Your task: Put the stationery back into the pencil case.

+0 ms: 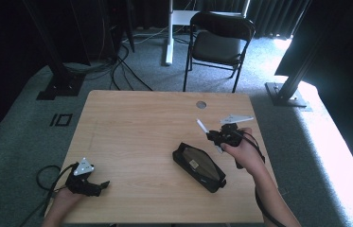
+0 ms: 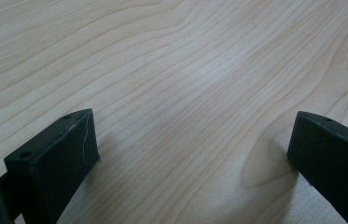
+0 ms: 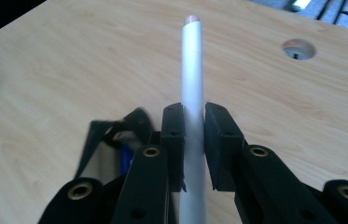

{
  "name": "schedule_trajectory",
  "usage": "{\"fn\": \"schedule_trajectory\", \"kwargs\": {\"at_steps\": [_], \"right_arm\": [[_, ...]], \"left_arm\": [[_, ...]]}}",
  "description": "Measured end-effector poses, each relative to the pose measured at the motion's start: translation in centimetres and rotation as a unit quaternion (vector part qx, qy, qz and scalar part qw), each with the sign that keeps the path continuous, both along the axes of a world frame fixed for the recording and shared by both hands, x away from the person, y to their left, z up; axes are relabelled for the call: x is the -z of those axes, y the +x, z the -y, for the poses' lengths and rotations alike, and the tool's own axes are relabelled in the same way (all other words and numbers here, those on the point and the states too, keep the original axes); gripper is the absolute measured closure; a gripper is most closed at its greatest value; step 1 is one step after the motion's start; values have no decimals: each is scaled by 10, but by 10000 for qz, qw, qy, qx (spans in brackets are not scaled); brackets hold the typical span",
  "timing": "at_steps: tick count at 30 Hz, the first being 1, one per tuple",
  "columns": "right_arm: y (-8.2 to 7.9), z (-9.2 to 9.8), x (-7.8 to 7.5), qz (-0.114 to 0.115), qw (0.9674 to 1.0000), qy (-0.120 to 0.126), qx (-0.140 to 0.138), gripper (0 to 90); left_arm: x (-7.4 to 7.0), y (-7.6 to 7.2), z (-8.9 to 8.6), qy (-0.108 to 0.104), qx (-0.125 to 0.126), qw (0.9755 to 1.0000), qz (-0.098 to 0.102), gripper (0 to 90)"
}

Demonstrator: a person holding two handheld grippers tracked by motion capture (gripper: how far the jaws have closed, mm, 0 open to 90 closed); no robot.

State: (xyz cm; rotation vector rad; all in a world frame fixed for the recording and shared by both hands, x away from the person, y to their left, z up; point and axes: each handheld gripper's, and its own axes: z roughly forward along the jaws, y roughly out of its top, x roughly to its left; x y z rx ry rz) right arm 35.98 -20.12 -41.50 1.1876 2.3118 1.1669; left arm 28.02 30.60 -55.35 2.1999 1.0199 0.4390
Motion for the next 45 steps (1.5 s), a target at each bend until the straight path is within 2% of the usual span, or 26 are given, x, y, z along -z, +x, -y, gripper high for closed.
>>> {"fn": "schedule_trajectory", "kwargs": {"at_steps": [2,8,10,18,19,26,29,34,43,45], "right_arm": [[-5,-5,0,4,9999,-80,-121,785],[-18,-15,7,-54,9991,-75,-422,785],[-22,-18,11,-83,9985,-183,-517,785],[-28,-23,25,-236,9972,-235,-676,785],[-30,-25,30,-310,9963,-319,-734,784],[-32,-29,47,-536,9938,-516,-830,785],[-32,-29,51,-563,9929,-608,-849,785],[-32,-35,63,-740,9899,-800,-906,784],[-26,-47,77,-861,9857,-1091,-950,784],[-24,-49,79,-916,9854,-1080,-948,785]], "left_arm": [[0,0,0,-6,-1,10000,-9,20],[0,0,0,-10,-4,10000,-5,20],[0,0,0,-18,-9,10000,-3,20],[0,0,0,-14,-6,10000,-9,20],[0,0,0,-13,-6,10000,-9,20],[0,0,0,-13,-5,10000,-10,20],[0,0,0,-8,-2,10000,-10,20],[0,0,0,-10,-3,10000,-10,20],[0,0,0,-12,-4,10000,-10,20],[0,0,0,-10,-4,10000,-10,20]]}}
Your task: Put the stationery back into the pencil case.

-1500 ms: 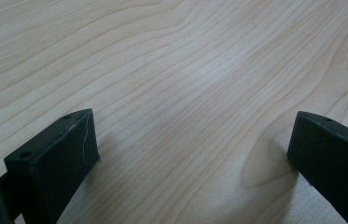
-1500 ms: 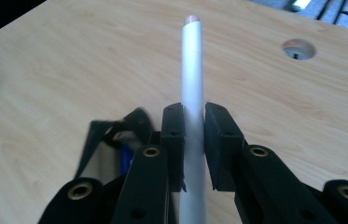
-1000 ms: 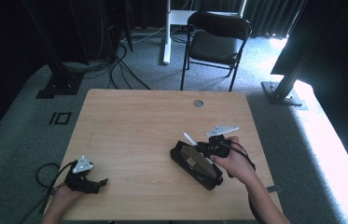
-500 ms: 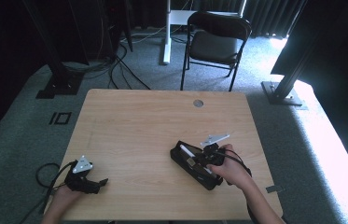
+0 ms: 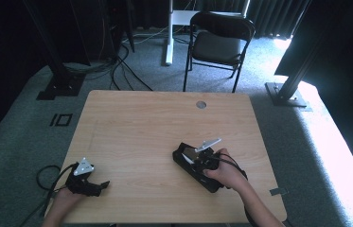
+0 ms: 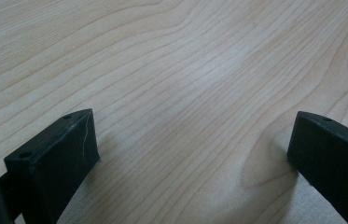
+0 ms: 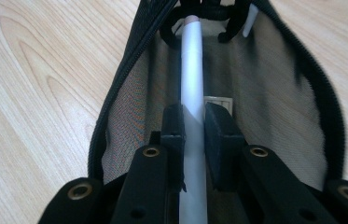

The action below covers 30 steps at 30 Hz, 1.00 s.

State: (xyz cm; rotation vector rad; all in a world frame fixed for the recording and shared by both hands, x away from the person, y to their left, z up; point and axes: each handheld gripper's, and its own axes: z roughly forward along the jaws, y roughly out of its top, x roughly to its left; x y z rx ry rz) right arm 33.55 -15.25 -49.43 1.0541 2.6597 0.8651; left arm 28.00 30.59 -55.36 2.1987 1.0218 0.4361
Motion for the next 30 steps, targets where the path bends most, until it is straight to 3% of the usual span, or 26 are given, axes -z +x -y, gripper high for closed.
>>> {"fn": "schedule_trajectory", "kwargs": {"at_steps": [7,13,17,24,30], "right_arm": [[2,-2,4,-108,9999,-46,-38,781],[3,0,3,-181,9998,91,-5,756],[1,2,-6,-58,9998,194,-44,748],[0,12,-30,251,9974,677,23,705],[4,19,-40,466,9951,841,220,610]], "left_arm": [[0,0,0,1,1,10000,0,20],[0,0,0,0,0,10000,0,20],[0,0,0,0,0,10000,0,20],[0,0,0,-1,-1,10000,0,20],[0,0,0,5,3,10000,3,20]]}}
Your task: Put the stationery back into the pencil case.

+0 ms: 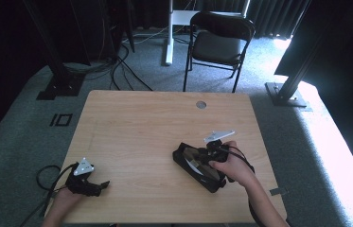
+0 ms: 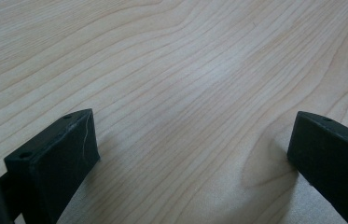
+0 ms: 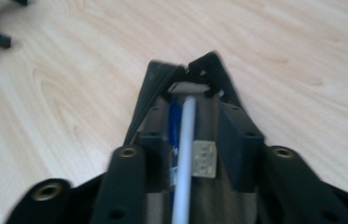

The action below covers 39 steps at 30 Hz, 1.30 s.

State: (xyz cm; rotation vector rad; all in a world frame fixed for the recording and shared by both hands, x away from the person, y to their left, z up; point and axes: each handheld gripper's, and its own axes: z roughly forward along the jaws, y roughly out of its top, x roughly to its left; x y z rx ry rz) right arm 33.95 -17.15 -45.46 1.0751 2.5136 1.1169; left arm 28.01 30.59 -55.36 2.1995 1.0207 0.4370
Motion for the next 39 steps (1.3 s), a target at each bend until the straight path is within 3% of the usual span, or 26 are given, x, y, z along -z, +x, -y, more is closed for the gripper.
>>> {"fn": "schedule_trajectory", "kwargs": {"at_steps": [12,17,21,29,35,39], "right_arm": [[12,12,-1,291,9987,276,311,479],[19,24,1,411,9960,403,680,445],[24,36,3,481,9936,312,978,437],[29,58,15,463,9875,437,1445,365],[30,69,28,382,9856,319,1614,316],[28,78,35,343,9810,419,1865,295]], "left_arm": [[0,0,0,-4,-3,10000,-3,20],[0,0,0,-6,-5,10000,0,20],[0,0,0,-6,-5,10000,-3,20],[0,0,0,-4,-3,10000,-3,20],[0,0,0,-8,-5,10000,-3,20],[0,0,0,-3,-3,10000,-3,20]]}}
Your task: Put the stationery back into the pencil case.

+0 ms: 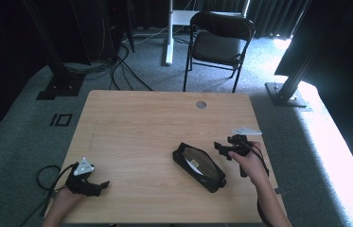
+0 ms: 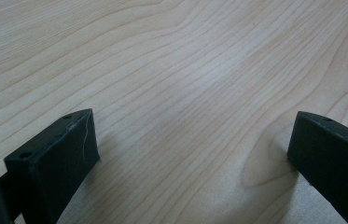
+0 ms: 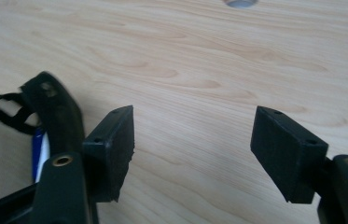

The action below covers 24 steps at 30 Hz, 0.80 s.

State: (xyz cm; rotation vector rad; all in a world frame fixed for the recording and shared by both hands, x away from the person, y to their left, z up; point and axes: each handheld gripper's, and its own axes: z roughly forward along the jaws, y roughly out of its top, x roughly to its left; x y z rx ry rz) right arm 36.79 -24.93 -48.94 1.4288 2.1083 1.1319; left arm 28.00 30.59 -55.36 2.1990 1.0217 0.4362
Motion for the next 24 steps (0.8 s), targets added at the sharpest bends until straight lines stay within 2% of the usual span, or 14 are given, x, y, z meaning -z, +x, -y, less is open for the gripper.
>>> {"fn": "schedule_trajectory", "kwargs": {"at_steps": [5,8,10,24], "right_arm": [[-2,8,6,-21,9999,-7,108,277],[-3,13,10,-54,9994,-171,289,269],[-5,17,14,-66,9991,-189,366,256],[-20,37,35,-189,9954,-360,873,179]], "left_arm": [[0,0,0,-1,0,10000,1,20],[0,0,0,-1,0,10000,0,20],[0,0,0,-1,0,10000,1,20],[0,0,0,-4,-3,10000,1,20]]}}
